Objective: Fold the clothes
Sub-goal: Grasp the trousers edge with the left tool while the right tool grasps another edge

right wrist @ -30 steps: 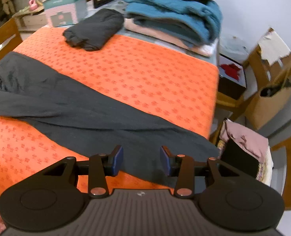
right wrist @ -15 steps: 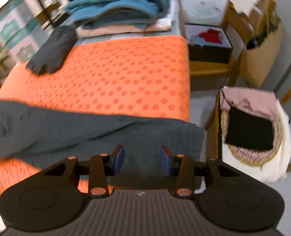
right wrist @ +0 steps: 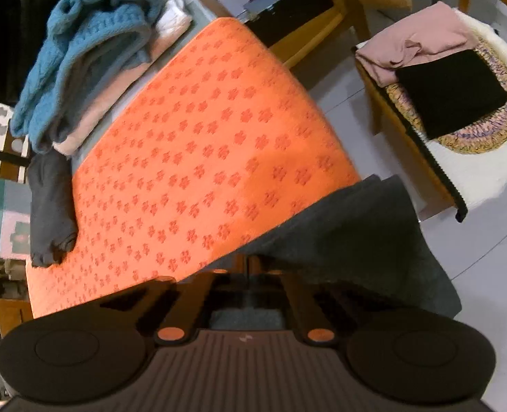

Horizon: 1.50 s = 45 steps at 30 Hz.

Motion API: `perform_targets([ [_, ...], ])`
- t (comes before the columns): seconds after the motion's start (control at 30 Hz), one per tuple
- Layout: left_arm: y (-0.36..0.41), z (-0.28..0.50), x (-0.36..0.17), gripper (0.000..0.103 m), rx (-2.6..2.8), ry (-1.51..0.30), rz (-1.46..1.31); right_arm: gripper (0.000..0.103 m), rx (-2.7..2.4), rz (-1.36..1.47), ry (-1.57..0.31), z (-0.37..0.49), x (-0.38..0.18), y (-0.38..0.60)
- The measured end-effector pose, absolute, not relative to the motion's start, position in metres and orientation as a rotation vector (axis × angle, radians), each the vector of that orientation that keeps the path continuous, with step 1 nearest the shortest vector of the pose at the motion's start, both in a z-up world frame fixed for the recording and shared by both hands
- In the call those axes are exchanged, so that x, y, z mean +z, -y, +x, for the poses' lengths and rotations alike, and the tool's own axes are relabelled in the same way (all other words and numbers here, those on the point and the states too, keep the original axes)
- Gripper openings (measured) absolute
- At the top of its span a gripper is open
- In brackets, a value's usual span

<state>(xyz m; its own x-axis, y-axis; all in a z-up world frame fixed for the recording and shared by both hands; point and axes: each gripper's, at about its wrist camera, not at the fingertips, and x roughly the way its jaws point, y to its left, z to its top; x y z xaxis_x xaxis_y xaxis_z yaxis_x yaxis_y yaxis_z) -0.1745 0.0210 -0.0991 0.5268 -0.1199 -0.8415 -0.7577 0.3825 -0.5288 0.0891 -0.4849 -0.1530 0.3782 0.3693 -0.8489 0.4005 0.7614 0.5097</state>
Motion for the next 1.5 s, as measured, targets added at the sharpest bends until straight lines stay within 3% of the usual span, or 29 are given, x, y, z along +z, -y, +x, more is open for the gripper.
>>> perform_targets([
  [0.17,-0.033,-0.163,-0.115,0.063,0.528,-0.885,-1.241,0.001,-0.010,0.801,-1.174,0.075,-0.141,0.492],
  [0.4,-0.046,-0.147,-0.136,0.044,0.581,-0.811,-1.347,0.001,0.020,0.818,-1.120,0.055,-0.118,0.503],
  [0.47,-0.049,-0.143,-0.141,0.035,0.586,-0.795,-1.370,0.001,0.020,0.829,-1.108,0.050,-0.113,0.506],
  [0.53,-0.051,-0.141,-0.145,0.011,0.589,-0.790,-1.386,0.001,0.020,0.837,-1.098,0.045,-0.109,0.508],
  [0.6,-0.054,-0.141,-0.145,0.003,0.599,-0.798,-1.390,0.001,0.018,0.832,-1.087,0.038,-0.104,0.509],
  [0.77,-0.062,-0.151,-0.128,0.003,0.608,-0.850,-1.369,0.001,0.009,0.830,-1.050,0.012,-0.092,0.513],
  [1.1,-0.066,-0.148,-0.102,0.003,0.442,-1.131,-1.086,0.001,-0.120,0.807,-1.027,-0.072,-0.086,0.534],
  [1.4,-0.057,-0.151,-0.113,0.003,0.450,-1.155,-1.111,0.007,-0.168,0.750,-1.019,-0.051,-0.096,0.520],
  [1.43,-0.057,-0.152,-0.112,0.003,0.454,-1.151,-1.116,0.011,-0.166,0.736,-1.017,-0.042,-0.097,0.517],
  [1.5,-0.055,-0.154,-0.111,0.003,0.458,-1.144,-1.122,0.030,-0.166,0.713,-1.015,-0.027,-0.097,0.510],
])
